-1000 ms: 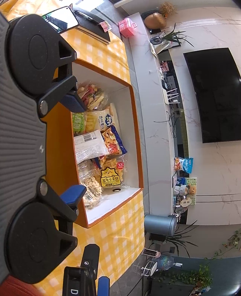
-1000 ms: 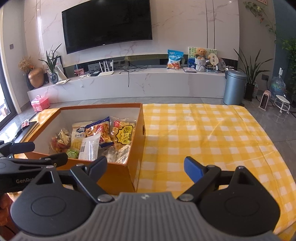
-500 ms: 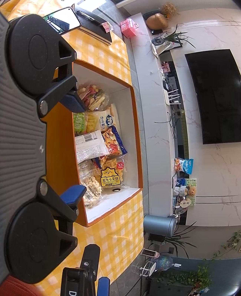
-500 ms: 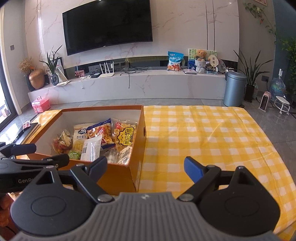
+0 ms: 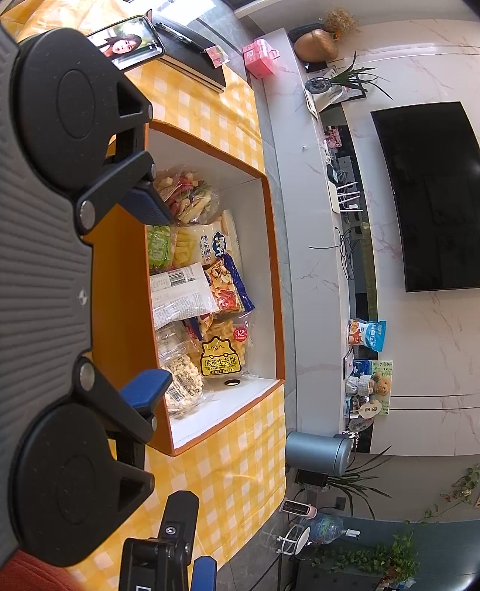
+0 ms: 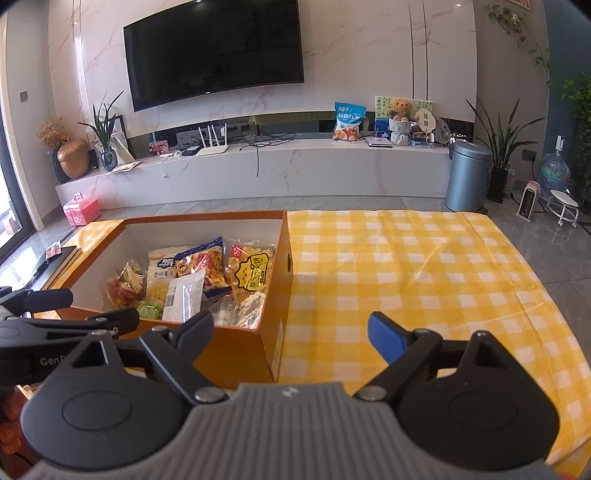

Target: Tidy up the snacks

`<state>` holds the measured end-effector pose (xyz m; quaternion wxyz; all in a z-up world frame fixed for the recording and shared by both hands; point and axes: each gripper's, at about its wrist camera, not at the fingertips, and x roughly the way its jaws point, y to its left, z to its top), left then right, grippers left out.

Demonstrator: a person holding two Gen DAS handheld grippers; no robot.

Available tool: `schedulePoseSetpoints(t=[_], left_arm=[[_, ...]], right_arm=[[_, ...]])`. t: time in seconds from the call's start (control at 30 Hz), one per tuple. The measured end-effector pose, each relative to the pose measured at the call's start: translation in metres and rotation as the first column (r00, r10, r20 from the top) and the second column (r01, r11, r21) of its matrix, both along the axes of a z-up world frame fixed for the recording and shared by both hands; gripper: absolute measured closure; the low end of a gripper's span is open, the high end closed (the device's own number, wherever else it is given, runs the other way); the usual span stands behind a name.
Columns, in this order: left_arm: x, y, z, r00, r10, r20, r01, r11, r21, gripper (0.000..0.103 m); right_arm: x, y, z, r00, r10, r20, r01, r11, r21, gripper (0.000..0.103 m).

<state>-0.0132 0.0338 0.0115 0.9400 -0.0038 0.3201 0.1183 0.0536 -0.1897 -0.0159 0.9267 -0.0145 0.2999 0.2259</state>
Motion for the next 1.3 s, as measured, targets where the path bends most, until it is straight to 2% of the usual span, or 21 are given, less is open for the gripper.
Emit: schedulePoseSetpoints(t=[1.3], left_arm=[[-0.0014, 0.0007, 0.0021, 1.0, 0.011, 0.002, -0.011, 1.0, -0.008, 0.0]], right_arm=[[-0.0042, 0.0015, 0.0001, 1.0, 0.016, -0.001, -0.016, 1.0, -0.012, 0.014]])
